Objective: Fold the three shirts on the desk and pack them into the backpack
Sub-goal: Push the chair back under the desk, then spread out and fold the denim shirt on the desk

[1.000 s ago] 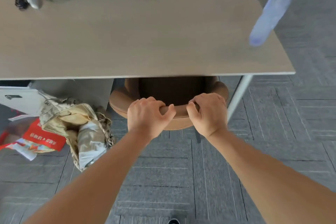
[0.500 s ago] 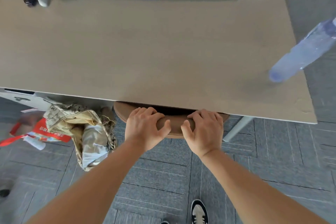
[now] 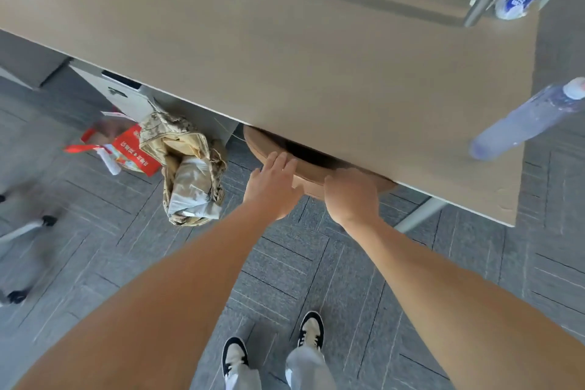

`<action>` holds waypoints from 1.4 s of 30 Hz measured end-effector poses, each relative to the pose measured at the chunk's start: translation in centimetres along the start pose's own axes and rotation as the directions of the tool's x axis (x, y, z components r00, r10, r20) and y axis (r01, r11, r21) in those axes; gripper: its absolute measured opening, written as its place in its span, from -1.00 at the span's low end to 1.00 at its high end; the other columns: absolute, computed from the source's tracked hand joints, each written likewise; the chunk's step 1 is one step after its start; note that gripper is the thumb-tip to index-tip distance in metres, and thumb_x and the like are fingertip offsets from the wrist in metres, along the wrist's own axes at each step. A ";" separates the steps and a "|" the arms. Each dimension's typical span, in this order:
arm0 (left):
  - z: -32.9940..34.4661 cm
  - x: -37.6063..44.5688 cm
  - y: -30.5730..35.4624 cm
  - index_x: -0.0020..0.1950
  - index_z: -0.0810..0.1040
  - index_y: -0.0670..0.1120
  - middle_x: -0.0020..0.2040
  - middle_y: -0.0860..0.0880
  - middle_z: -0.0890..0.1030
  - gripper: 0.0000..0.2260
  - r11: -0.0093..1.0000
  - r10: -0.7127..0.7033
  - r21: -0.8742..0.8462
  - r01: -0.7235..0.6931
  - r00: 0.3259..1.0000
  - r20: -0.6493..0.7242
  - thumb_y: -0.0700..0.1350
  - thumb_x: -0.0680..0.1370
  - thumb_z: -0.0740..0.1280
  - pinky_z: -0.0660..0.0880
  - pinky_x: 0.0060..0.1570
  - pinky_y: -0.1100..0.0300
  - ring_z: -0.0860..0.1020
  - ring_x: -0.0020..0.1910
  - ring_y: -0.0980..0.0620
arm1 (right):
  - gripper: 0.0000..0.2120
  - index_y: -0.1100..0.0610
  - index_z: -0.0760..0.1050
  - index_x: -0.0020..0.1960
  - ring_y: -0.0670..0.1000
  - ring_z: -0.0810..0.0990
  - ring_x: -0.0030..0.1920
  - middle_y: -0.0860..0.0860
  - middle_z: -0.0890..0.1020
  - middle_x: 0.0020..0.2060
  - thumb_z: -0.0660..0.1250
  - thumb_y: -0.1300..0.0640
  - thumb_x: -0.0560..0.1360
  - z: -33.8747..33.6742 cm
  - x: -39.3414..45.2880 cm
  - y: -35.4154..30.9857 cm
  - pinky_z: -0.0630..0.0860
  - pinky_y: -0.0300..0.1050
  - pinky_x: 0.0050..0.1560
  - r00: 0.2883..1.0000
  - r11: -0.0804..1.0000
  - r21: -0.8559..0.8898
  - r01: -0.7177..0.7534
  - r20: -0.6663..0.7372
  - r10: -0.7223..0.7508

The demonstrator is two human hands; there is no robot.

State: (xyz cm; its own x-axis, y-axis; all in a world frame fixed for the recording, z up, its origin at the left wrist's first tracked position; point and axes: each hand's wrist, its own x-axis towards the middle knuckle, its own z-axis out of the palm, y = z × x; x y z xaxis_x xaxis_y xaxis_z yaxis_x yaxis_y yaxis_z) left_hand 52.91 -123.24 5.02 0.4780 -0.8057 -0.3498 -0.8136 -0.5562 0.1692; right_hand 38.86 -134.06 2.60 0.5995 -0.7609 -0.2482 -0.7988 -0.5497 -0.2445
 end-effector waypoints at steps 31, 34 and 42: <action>-6.9 -84.5 -43.7 0.40 0.48 -0.09 0.38 -0.07 0.52 -0.60 0.426 -0.901 -0.422 0.800 0.416 -0.120 0.11 0.66 0.23 0.50 0.24 -0.10 0.44 0.38 -0.11 | -0.64 0.12 0.49 0.32 0.14 0.55 0.18 0.06 0.54 0.30 0.12 -0.05 0.68 4.2 -55.4 -68.6 0.46 0.00 0.04 0.194 0.194 -0.046 0.980 0.444 -0.875; -7.1 -86.8 -48.0 0.40 0.49 -0.08 0.37 -0.08 0.54 -0.59 0.396 -0.915 -0.444 0.803 0.388 -0.114 0.12 0.66 0.24 0.51 0.24 -0.11 0.45 0.37 -0.11 | -0.75 0.11 0.49 0.06 0.11 0.55 -0.01 0.03 0.58 0.04 0.12 -0.01 0.66 5.8 -57.4 -73.4 0.49 -0.01 -0.05 0.187 0.197 -0.023 0.980 0.438 -0.880; -9.1 -90.5 -64.7 0.48 0.46 -0.03 0.42 -0.07 0.49 -0.57 0.342 -0.937 -0.442 0.829 0.335 -0.097 0.15 0.67 0.23 0.47 0.29 -0.08 0.41 0.43 -0.09 | -0.73 0.14 0.48 0.11 0.14 0.56 0.03 0.09 0.61 0.16 0.12 -0.02 0.66 11.0 -58.2 -91.6 0.45 0.01 -0.03 0.136 0.131 -0.042 0.991 0.420 -0.897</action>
State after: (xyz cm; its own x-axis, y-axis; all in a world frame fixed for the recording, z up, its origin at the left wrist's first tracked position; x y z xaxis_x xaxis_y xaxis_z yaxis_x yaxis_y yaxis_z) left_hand 65.32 -16.24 34.15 0.9547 0.2318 -0.1865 0.2644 -0.9485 0.1746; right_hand 77.71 -35.65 29.10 0.8194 0.5342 -0.2080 0.4870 -0.8400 -0.2390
